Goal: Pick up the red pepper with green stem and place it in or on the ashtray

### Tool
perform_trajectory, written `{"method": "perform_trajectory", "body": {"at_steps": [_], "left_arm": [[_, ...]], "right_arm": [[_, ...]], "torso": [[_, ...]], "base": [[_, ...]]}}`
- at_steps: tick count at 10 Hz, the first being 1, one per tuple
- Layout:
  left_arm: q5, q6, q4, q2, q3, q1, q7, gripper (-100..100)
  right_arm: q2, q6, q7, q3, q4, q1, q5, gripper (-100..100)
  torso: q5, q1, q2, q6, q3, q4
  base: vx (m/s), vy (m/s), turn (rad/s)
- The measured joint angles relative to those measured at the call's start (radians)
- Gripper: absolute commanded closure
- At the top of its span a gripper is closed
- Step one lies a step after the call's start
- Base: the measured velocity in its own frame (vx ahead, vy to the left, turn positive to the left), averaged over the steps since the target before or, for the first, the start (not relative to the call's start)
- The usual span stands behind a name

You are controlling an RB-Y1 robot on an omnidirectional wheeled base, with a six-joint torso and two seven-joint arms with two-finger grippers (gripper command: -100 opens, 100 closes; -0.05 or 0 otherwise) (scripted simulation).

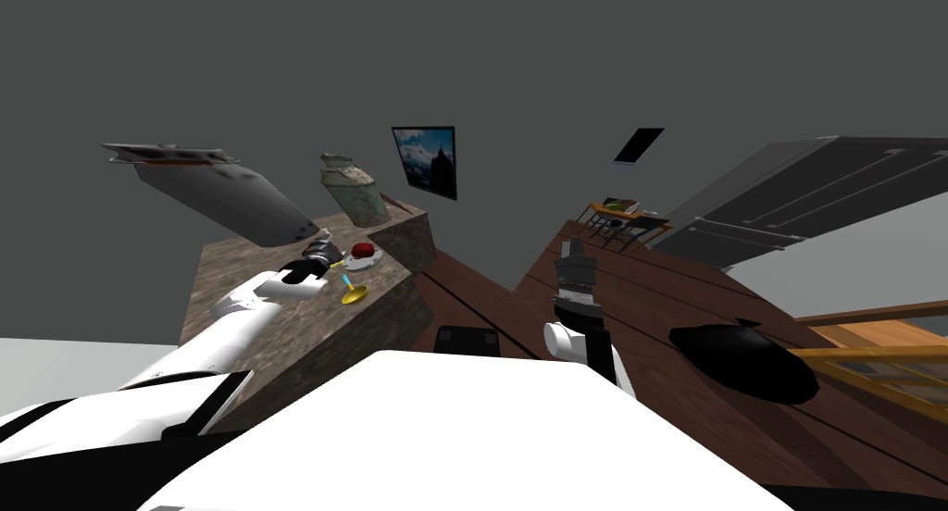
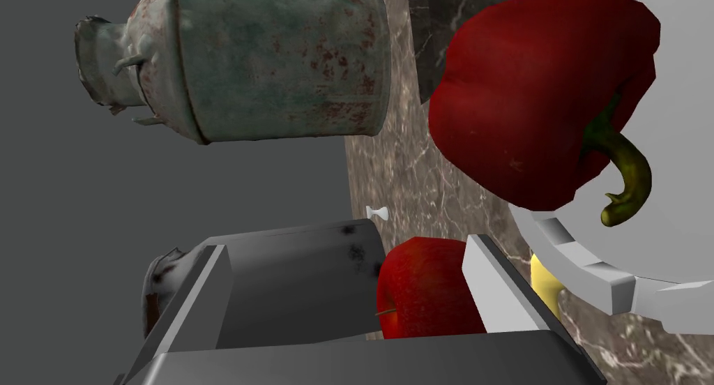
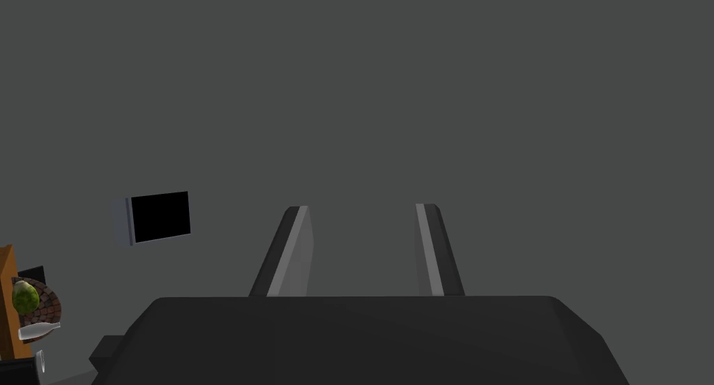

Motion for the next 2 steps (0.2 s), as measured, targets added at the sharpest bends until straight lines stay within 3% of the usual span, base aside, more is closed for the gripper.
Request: {"method": "perform_trajectory", "body": {"at_steps": [2], "left_arm": [[0.000,0.000,0.000,0.000,0.000,0.000,0.000,0]], "right_arm": [[0.000,0.000,0.000,0.000,0.000,0.000,0.000,0]], "torso": [[0.000,0.000,0.000,0.000,0.000,0.000]], "base": [[0.000,0.000,0.000]]}}
